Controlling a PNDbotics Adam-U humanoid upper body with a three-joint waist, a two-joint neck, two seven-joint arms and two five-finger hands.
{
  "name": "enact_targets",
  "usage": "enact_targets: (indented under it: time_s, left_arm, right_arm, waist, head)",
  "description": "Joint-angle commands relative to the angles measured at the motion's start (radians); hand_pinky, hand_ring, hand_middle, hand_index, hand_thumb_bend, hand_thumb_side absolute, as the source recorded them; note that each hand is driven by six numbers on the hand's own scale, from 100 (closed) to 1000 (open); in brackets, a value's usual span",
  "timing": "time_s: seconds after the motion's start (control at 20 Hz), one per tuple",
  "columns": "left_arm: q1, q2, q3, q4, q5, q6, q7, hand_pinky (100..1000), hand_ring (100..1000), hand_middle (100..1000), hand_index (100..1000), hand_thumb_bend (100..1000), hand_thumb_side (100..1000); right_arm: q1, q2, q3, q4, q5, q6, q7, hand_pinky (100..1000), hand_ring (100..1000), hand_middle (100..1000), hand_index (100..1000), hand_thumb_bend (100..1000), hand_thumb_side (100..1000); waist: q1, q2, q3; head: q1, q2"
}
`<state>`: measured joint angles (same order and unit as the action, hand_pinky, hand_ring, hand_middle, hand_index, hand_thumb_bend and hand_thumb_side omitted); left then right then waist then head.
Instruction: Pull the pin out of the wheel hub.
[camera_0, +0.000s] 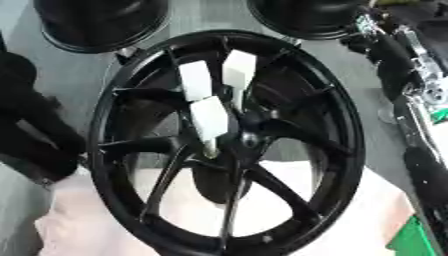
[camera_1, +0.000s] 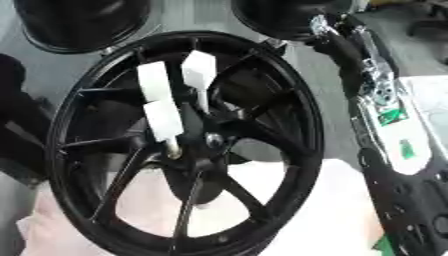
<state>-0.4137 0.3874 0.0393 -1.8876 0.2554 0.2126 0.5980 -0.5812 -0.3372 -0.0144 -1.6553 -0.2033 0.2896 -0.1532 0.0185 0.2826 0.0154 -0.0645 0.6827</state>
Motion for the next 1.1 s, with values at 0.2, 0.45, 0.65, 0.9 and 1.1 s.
enact_targets:
  time_s: [0.2, 0.45, 0.65, 0.9, 1.1]
  left_arm:
    - [-0.047, 0.116, -0.024, -0.028, 0.001, 0.025, -0.035, 708, 761, 778, 742, 577, 485]
    - [-0.093, 0.239, -0.065, -0.062, 0.0, 0.071, -0.098, 711, 763, 779, 745, 573, 479]
    - [-0.136, 0.344, -0.107, -0.104, -0.001, 0.114, -0.161, 718, 764, 779, 749, 574, 476]
    - [-0.215, 0.471, -0.213, -0.112, 0.011, 0.164, -0.239, 728, 766, 779, 756, 586, 482]
    - [-0.296, 0.573, -0.313, -0.112, 0.038, 0.177, -0.301, 743, 770, 780, 768, 596, 488]
  right_arm:
    - [-0.015, -0.023, -0.018, -0.021, -0.008, -0.002, -0.014, 835, 672, 613, 803, 149, 471]
    - [-0.008, -0.033, -0.018, -0.025, -0.009, -0.003, -0.014, 835, 671, 613, 803, 148, 472]
    - [-0.005, -0.036, -0.017, -0.024, -0.008, -0.002, -0.013, 835, 671, 613, 803, 148, 471]
    - [-0.002, -0.04, -0.012, -0.021, -0.004, 0.0, -0.008, 835, 671, 612, 803, 149, 472]
    - [0.0, -0.043, -0.007, -0.019, 0.001, 0.001, -0.004, 835, 671, 612, 803, 149, 473]
  waist:
    - [0.0, -0.011, -0.003]
    - [0.003, -0.012, -0.001]
    - [0.008, -0.016, -0.002]
    - [0.019, -0.02, -0.007]
    - [0.026, -0.022, -0.012]
  head:
    - [-0.013, -0.012]
    - [-0.017, -0.012]
    - [-0.016, -0.011]
    - [-0.011, -0.009]
    - [-0.008, -0.007]
